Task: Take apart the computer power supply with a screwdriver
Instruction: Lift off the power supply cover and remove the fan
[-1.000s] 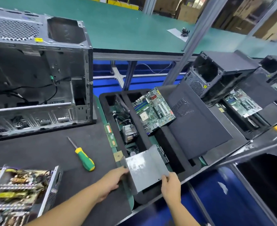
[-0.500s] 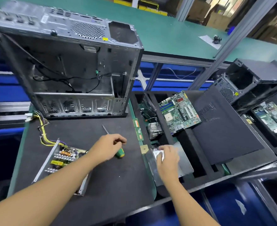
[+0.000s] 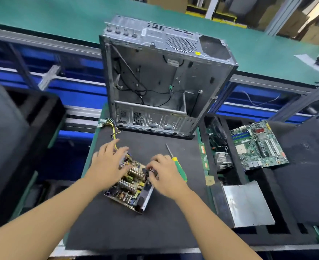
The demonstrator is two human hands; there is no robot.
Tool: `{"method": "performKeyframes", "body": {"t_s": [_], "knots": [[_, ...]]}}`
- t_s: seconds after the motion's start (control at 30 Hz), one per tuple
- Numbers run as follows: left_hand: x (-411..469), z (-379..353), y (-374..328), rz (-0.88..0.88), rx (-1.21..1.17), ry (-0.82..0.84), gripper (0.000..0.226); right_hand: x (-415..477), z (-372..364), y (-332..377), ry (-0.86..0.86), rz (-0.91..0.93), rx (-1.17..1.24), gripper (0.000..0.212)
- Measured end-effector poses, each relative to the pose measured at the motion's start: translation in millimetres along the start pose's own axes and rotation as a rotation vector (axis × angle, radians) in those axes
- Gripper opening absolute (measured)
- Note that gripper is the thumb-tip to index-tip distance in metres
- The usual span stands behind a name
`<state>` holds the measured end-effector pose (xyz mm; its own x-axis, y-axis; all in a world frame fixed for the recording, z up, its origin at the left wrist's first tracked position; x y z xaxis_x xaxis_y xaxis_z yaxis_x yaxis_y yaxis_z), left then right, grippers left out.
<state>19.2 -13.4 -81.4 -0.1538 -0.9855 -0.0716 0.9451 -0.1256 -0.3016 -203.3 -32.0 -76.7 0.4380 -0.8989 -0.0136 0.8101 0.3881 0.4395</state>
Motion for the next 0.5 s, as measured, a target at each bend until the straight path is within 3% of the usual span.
{"method": "performKeyframes", "body": {"t_s": [0.07, 0.1, 0.17, 0.2, 0.37, 0.5], "knots": [[-7, -8, 5, 0.155, -0.081, 0.041, 0.064, 9, -4, 1, 0.104, -0.064, -0.171, 0.023], [-9, -11, 5, 0.217, -0.208, 0.087, 0.058, 12, -4, 0, 0.189, -0.105, -0.215, 0.026], [-10, -17, 5, 0.296, -0.405, 0.166, 0.016, 14, -5, -3, 0.278, -0.168, -0.154, 0.027], [-9, -18, 4, 0.278, -0.412, 0.174, 0.005, 15, -5, -4, 0.281, -0.205, -0.100, 0.026], [3, -17, 1, 0.091, -0.210, 0.207, 0.021, 5, -3, -4, 0.359, -0.357, -0.035, 0.023], [30, -11, -5, -0.103, -0.033, 0.297, 0.027, -10, 0, -11, 0.470, -0.442, 0.149, 0.021]]}}
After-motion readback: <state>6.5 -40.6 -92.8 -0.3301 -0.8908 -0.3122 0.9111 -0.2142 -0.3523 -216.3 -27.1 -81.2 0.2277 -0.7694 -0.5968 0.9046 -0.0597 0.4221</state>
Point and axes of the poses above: each hand's wrist, its own x-axis towards the middle knuckle, its own z-axis out of the back of the hand, y = z × x, the point moved 1 cm from there along x, towards the middle knuckle, and after that the axes turned 7 degrees about -z, right-handed, at the moved point
